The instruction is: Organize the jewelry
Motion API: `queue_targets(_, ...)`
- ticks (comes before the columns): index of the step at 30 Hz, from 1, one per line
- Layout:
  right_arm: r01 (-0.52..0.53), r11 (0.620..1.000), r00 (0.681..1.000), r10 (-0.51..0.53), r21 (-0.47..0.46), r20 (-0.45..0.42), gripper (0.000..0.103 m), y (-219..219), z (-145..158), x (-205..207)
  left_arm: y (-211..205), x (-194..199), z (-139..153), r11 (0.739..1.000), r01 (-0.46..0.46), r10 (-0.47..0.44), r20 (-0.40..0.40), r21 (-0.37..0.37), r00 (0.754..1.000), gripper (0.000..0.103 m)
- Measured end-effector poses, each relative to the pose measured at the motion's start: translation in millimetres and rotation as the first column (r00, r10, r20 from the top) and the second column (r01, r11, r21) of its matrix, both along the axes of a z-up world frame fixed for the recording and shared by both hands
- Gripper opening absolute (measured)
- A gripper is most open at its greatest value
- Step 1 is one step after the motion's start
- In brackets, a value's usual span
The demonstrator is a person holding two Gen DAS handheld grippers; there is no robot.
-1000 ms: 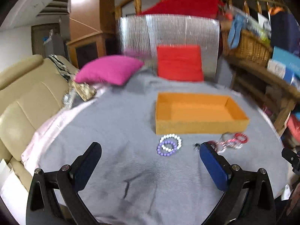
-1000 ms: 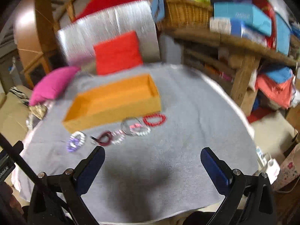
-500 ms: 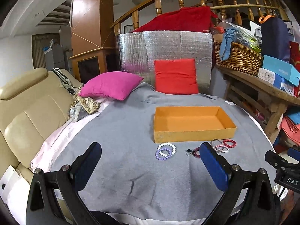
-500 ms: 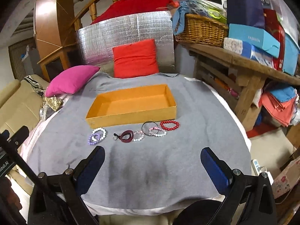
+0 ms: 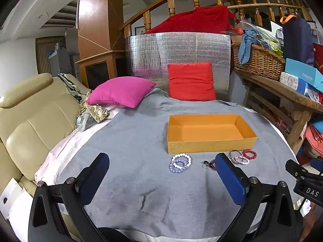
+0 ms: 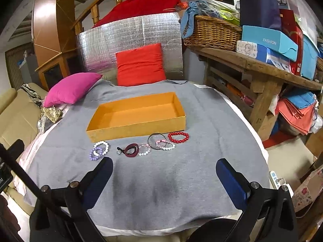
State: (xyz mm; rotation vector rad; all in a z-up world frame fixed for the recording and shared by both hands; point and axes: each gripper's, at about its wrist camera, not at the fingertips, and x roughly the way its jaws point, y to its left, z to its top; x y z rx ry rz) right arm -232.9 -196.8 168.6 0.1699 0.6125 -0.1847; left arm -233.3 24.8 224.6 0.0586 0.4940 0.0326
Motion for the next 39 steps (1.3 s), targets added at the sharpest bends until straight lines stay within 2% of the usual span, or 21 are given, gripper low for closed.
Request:
queue_targets(21, -0.015, 1.0, 1.0, 0.015, 0.006, -0.018, 0.103, 5, -4, 8, -2, 3, -3, 1.0, -0.001, 0.001, -0.012, 0.003, 1.0, 0.103)
queue_targets(34, -0.02, 1.0, 0.999, 0.02, 0.016, -0.031, 0.103, 5, -10, 23, -1, 15, -13, 1.0, -0.002, 0.002, -0.038, 0.003, 0.999, 0.103)
queue_targets(39, -0.052, 0.998, 0.998, 0.053, 0.024, -0.034, 0.103, -1, -19, 35, 2, 30, -26, 1.0, 0.015, -0.016, -0.066, -0.017, 0.998, 0.103)
